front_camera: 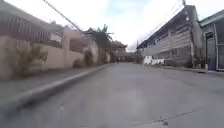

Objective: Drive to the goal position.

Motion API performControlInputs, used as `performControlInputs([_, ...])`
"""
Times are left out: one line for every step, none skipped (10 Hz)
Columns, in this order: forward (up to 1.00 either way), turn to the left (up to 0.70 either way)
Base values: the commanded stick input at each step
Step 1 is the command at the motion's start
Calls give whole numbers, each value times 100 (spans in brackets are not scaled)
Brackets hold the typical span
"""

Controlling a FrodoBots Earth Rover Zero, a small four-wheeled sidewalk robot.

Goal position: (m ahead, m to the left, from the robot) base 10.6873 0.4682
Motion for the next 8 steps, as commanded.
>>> performControlInputs([100, -40])
performControlInputs([100, -33])
performControlInputs([100, -12])
performControlInputs([100, 0])
performControlInputs([100, 0])
performControlInputs([100, 0])
performControlInputs([100, 0])
performControlInputs([100, 0])
